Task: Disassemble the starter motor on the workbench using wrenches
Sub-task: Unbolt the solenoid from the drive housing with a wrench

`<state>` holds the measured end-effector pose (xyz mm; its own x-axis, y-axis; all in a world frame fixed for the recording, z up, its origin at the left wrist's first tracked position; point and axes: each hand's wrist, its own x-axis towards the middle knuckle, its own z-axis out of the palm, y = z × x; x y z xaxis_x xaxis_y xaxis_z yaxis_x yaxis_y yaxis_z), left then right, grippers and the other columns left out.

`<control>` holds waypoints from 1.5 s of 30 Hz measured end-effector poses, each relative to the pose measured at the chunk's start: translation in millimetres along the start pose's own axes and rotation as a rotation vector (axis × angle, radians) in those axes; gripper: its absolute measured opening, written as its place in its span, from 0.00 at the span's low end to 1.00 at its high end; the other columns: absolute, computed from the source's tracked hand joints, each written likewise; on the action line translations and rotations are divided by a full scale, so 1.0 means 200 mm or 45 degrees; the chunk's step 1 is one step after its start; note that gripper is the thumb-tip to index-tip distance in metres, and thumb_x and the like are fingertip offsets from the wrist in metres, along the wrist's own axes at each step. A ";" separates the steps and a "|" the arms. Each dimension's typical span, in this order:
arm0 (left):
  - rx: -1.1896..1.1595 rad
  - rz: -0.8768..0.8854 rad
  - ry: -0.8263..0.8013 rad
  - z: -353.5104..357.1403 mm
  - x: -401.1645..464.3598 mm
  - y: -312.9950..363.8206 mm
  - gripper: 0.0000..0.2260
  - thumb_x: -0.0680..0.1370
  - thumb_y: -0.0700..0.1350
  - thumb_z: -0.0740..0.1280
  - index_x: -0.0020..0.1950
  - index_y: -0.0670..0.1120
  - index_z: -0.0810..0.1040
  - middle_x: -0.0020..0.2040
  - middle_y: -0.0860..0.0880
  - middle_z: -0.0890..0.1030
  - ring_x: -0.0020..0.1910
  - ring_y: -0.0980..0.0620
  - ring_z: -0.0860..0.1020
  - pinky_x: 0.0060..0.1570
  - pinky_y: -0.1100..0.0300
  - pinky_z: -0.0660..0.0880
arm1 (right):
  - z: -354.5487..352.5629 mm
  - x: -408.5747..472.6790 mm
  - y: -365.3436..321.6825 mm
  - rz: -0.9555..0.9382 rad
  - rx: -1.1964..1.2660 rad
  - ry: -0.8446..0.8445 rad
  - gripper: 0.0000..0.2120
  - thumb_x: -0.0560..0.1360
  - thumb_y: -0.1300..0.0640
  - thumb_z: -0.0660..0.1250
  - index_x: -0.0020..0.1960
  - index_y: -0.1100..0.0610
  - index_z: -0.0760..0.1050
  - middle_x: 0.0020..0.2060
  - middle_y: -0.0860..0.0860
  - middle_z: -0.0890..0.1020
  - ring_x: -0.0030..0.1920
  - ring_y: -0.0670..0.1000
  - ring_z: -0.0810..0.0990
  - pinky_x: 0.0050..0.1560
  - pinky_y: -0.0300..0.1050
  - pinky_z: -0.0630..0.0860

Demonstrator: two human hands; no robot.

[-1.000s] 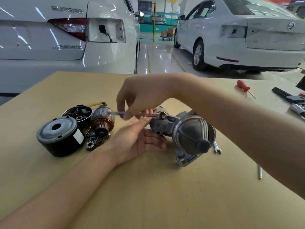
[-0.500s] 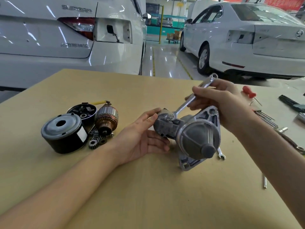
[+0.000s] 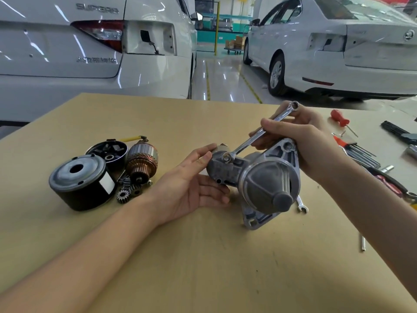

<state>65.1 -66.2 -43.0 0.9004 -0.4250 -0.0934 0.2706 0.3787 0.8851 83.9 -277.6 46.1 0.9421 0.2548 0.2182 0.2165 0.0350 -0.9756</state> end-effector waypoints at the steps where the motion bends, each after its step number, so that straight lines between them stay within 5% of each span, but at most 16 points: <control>1: 0.004 -0.003 0.000 0.00 0.00 0.00 0.21 0.74 0.52 0.65 0.67 0.54 0.70 0.36 0.35 0.80 0.33 0.40 0.82 0.35 0.51 0.80 | 0.00 0.00 -0.01 -0.008 -0.005 -0.007 0.09 0.65 0.60 0.71 0.41 0.61 0.72 0.38 0.59 0.85 0.36 0.57 0.85 0.36 0.41 0.80; 8: 0.032 -0.003 -0.001 0.01 -0.01 0.01 0.24 0.74 0.53 0.64 0.69 0.53 0.67 0.37 0.35 0.80 0.34 0.40 0.82 0.35 0.52 0.80 | 0.00 0.03 -0.06 -0.072 -0.094 -0.107 0.09 0.65 0.62 0.71 0.40 0.61 0.72 0.36 0.60 0.85 0.38 0.61 0.85 0.39 0.44 0.82; 15: 0.029 -0.009 0.006 0.01 -0.01 0.01 0.22 0.74 0.53 0.64 0.68 0.54 0.69 0.37 0.34 0.80 0.34 0.39 0.82 0.35 0.52 0.80 | 0.03 0.09 -0.13 -0.072 -0.369 -0.192 0.11 0.67 0.61 0.72 0.46 0.62 0.73 0.34 0.55 0.85 0.34 0.53 0.84 0.38 0.43 0.82; 21: 0.000 0.005 0.013 0.01 0.00 0.01 0.21 0.73 0.52 0.64 0.65 0.52 0.70 0.36 0.34 0.81 0.33 0.40 0.82 0.34 0.53 0.80 | 0.34 0.25 -0.24 -0.291 -1.060 -0.732 0.07 0.76 0.62 0.68 0.52 0.64 0.76 0.34 0.55 0.83 0.31 0.49 0.83 0.35 0.41 0.81; 26: -0.045 0.014 0.007 0.01 0.00 0.00 0.24 0.74 0.50 0.61 0.69 0.46 0.64 0.36 0.33 0.81 0.32 0.39 0.82 0.33 0.52 0.80 | 0.56 0.27 -0.20 -0.349 -1.526 -1.139 0.02 0.75 0.56 0.69 0.44 0.51 0.76 0.22 0.40 0.78 0.26 0.41 0.78 0.37 0.41 0.79; 29: -0.024 0.016 -0.003 0.01 0.00 0.00 0.21 0.74 0.50 0.62 0.66 0.49 0.68 0.36 0.34 0.81 0.33 0.39 0.82 0.33 0.53 0.80 | 0.50 0.24 -0.22 -0.433 -1.278 -1.022 0.02 0.76 0.58 0.68 0.47 0.55 0.79 0.27 0.45 0.81 0.28 0.43 0.78 0.37 0.43 0.80; 33: -0.012 0.002 0.020 0.01 0.00 0.00 0.20 0.73 0.52 0.65 0.65 0.54 0.71 0.37 0.33 0.81 0.33 0.38 0.82 0.34 0.52 0.80 | 0.23 0.19 -0.26 -0.302 -0.321 -0.452 0.01 0.76 0.62 0.66 0.47 0.60 0.75 0.34 0.53 0.81 0.34 0.50 0.79 0.40 0.41 0.80; 35: 0.004 0.006 0.028 0.01 0.00 0.00 0.20 0.73 0.53 0.66 0.65 0.54 0.72 0.37 0.33 0.81 0.34 0.38 0.82 0.35 0.51 0.80 | 0.11 0.15 -0.21 -0.190 -0.083 -0.279 0.04 0.72 0.62 0.68 0.46 0.62 0.75 0.34 0.53 0.83 0.35 0.52 0.81 0.41 0.41 0.80; 45: 0.008 0.024 0.030 0.02 -0.01 0.01 0.22 0.72 0.52 0.65 0.66 0.53 0.71 0.36 0.34 0.81 0.32 0.39 0.82 0.32 0.54 0.80 | -0.01 0.03 -0.01 -0.025 -0.002 -0.053 0.11 0.66 0.59 0.71 0.44 0.63 0.75 0.37 0.58 0.85 0.33 0.53 0.84 0.35 0.40 0.80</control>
<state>63.3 -68.5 -39.7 0.9129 -0.3987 -0.0873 0.2514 0.3809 0.8898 90.5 -277.1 48.9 0.9261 0.2943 0.2361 0.2352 0.0391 -0.9712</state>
